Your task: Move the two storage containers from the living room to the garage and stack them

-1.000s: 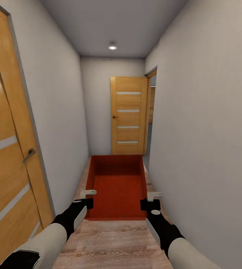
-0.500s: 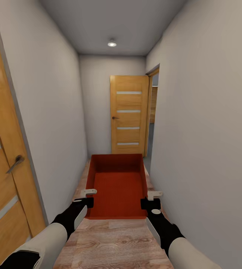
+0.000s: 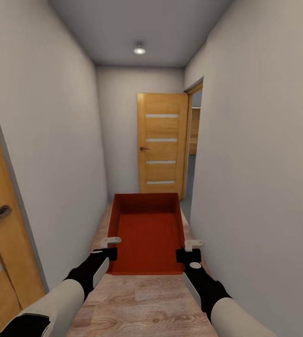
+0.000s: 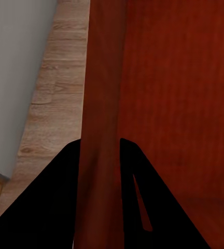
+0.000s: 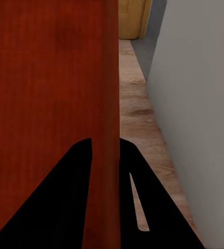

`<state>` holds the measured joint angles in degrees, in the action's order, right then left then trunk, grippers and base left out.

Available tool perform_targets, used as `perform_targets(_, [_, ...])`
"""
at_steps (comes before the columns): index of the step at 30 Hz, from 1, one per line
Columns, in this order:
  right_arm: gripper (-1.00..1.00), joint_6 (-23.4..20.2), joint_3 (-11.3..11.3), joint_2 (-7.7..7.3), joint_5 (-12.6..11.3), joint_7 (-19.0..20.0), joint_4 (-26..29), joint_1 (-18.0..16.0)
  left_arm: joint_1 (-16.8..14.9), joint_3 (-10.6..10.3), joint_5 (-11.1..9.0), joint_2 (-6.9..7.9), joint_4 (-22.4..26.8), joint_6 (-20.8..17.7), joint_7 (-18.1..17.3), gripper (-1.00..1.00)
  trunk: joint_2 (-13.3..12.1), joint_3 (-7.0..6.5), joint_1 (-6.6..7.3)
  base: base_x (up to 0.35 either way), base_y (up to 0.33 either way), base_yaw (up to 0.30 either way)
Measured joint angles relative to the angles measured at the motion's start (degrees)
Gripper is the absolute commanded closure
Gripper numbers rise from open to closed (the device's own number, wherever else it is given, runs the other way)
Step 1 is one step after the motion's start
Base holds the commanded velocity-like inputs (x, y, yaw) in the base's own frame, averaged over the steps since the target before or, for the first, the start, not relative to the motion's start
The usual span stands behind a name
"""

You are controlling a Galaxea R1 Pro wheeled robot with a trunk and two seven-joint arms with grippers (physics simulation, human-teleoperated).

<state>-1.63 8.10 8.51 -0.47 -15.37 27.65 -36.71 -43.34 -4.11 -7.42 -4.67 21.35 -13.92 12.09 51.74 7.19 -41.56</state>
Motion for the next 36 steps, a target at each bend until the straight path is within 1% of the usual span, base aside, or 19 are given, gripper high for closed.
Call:
perform_targets(7, [1.0, 0.0, 0.1, -0.05, -0.2, 0.1, -0.3, 0.0, 0.0, 0.0, 0.0, -0.04, -0.3, 0.0, 0.1, 1.0, 0.0, 0.0, 0.0, 0.322, 0.023, 0.0])
perform_targets(23, [1.0, 0.1, 0.1, 0.12, -0.3, -0.1, -0.8, 0.0, 0.0, -0.1, 0.0, 0.1, -0.3, -0.3, 0.1, 1.0, 0.0, -0.01, 0.0, 0.322, 0.101, 0.0])
perform_targets(36, [1.0, 0.1, 0.1, 0.1, -0.2, -0.1, -0.8, 0.0, 0.0, -0.1, -0.1, 0.08, -0.6, 0.0, 0.0, 1.0, 0.0, -0.01, 0.0, 0.322, 0.009, 0.0])
